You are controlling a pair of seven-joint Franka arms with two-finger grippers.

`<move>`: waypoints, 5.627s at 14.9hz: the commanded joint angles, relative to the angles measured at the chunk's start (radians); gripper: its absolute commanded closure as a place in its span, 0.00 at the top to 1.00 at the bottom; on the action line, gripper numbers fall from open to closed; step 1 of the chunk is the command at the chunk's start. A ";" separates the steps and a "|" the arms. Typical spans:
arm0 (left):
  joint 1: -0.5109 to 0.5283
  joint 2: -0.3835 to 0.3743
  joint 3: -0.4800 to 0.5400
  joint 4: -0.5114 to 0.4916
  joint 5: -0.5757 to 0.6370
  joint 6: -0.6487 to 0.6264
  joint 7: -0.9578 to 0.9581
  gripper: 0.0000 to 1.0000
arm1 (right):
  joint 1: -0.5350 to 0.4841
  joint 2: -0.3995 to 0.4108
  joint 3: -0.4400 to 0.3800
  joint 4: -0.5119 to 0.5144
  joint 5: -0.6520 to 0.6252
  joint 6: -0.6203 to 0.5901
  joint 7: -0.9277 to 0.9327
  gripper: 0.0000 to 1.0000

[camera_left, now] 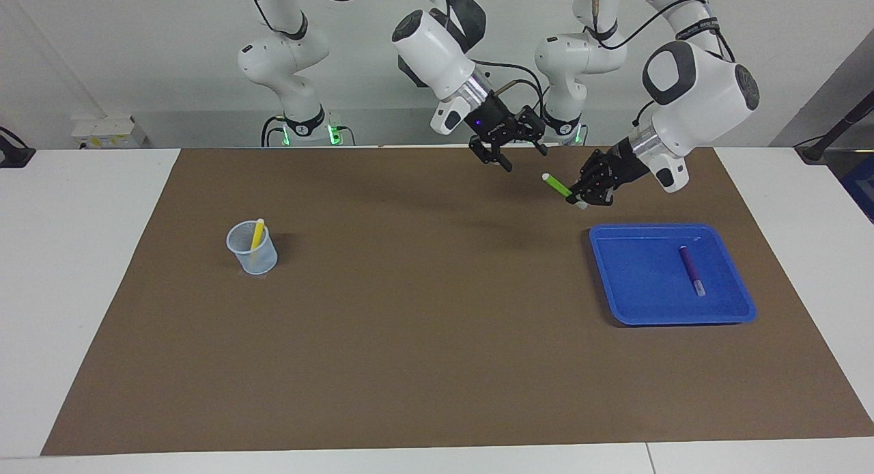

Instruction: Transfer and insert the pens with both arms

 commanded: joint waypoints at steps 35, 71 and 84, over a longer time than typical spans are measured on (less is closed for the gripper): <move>-0.053 -0.094 0.013 -0.067 -0.042 0.036 -0.140 0.27 | -0.011 0.075 0.000 0.069 -0.012 0.010 0.000 0.10; 0.314 0.139 0.018 -0.122 0.539 0.425 1.654 0.52 | -0.792 -0.174 -0.004 -0.149 -0.811 -0.769 -1.452 0.10; 0.358 0.329 0.024 -0.088 0.581 0.652 1.769 0.52 | -0.802 -0.198 0.000 -0.210 -0.744 -0.720 -1.384 0.59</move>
